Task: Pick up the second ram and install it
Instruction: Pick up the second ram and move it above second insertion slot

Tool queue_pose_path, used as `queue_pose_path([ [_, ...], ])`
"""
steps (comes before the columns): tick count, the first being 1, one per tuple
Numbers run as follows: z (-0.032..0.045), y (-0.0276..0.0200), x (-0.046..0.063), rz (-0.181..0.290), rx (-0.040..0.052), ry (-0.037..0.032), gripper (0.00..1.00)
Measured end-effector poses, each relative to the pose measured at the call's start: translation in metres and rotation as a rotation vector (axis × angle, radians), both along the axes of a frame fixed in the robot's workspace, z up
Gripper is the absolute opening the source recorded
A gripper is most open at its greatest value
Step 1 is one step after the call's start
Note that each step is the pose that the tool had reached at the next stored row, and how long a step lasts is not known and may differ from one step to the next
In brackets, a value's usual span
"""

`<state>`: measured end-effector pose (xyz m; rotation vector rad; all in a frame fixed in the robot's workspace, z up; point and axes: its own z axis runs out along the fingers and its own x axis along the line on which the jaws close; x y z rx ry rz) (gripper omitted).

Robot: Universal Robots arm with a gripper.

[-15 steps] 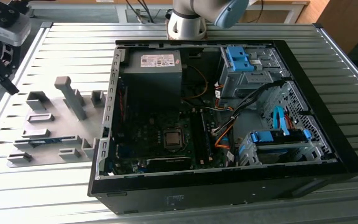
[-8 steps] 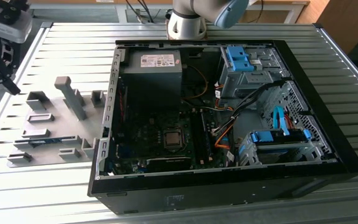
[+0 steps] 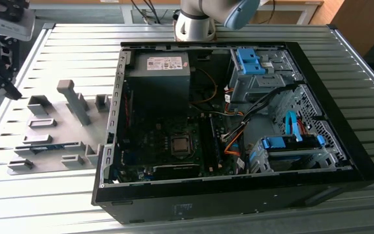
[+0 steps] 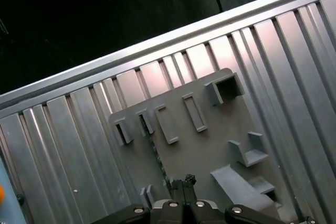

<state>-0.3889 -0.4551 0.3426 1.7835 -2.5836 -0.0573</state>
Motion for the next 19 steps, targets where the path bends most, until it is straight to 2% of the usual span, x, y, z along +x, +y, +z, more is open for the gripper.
queue_pose_path([
  [14,-0.0054,0.0,0.0,0.254,0.0,0.0001,0.1],
  [19,-0.0059,-0.0001,-0.0014,0.266,-0.0002,-0.0022,0.1],
])
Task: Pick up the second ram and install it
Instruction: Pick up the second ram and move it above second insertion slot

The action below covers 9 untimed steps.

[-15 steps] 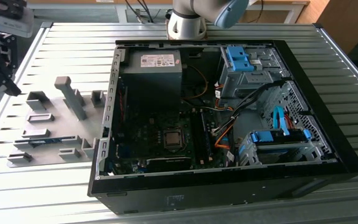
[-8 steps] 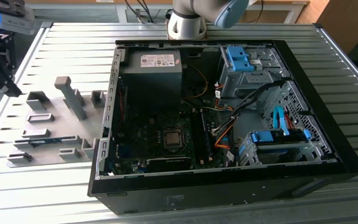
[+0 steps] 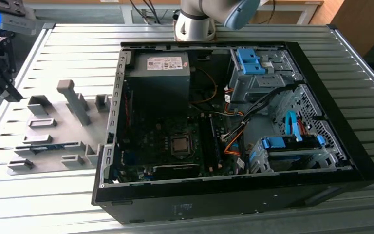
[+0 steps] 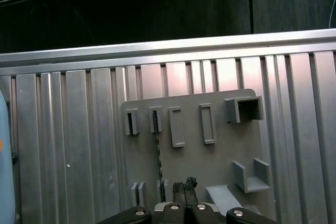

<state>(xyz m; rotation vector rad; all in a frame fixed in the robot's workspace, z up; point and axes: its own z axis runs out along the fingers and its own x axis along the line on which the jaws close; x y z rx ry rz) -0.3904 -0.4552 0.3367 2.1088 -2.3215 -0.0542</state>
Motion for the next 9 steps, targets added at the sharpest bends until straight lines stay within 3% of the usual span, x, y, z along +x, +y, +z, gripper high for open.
queue_pose_path([
  [8,-0.0014,-0.0004,-0.0008,0.0,-0.0001,-0.0007,0.11],
  [9,-0.0019,-0.0009,-0.0013,0.0,-0.0003,-0.0004,0.17],
])
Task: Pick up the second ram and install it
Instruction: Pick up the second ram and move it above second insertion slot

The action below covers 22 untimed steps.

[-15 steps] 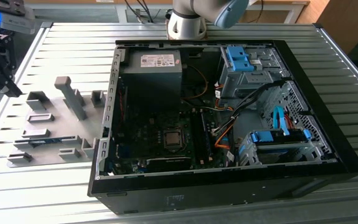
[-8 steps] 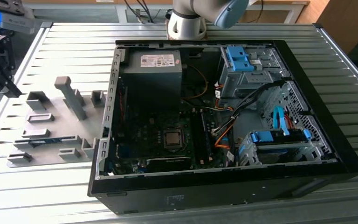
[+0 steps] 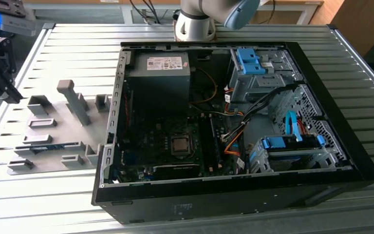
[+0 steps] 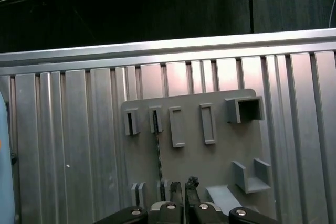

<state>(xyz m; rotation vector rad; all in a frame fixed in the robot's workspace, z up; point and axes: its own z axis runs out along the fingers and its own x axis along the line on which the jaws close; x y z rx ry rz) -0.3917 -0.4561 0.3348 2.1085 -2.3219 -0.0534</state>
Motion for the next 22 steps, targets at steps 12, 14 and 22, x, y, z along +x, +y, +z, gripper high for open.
queue_pose_path([
  [12,-0.0139,-0.014,-0.005,0.01,0.0003,-0.0001,0.25],
  [14,-0.0146,-0.0146,-0.005,0.011,0.0004,-0.0003,0.25],
  [22,-0.0267,-0.0158,-0.005,0.06,0.0003,-0.0002,0.32],
])
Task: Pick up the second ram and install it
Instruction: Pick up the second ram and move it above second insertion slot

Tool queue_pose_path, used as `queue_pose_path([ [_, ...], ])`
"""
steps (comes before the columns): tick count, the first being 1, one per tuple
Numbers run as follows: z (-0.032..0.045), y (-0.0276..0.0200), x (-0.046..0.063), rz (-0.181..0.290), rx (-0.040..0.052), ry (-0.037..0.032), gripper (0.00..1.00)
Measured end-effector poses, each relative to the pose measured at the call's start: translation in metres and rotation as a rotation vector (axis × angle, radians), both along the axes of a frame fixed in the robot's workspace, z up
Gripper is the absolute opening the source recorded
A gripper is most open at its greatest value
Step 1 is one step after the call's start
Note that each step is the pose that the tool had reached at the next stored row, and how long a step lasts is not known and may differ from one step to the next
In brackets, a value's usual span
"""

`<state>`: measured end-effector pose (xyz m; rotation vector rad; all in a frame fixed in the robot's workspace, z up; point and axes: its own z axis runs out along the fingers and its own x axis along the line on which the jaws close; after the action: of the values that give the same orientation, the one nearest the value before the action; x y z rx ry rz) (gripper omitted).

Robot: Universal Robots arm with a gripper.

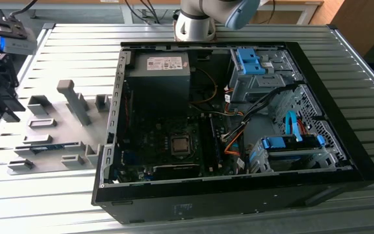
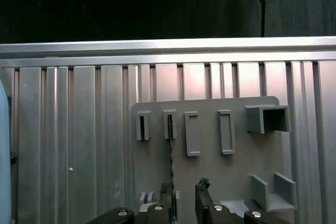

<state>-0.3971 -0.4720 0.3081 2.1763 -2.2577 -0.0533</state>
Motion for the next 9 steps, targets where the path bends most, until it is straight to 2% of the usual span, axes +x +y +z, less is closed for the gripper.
queue_pose_path([
  [9,-0.0158,-0.0006,-0.001,0.002,0.0002,-0.0002,0.32],
])
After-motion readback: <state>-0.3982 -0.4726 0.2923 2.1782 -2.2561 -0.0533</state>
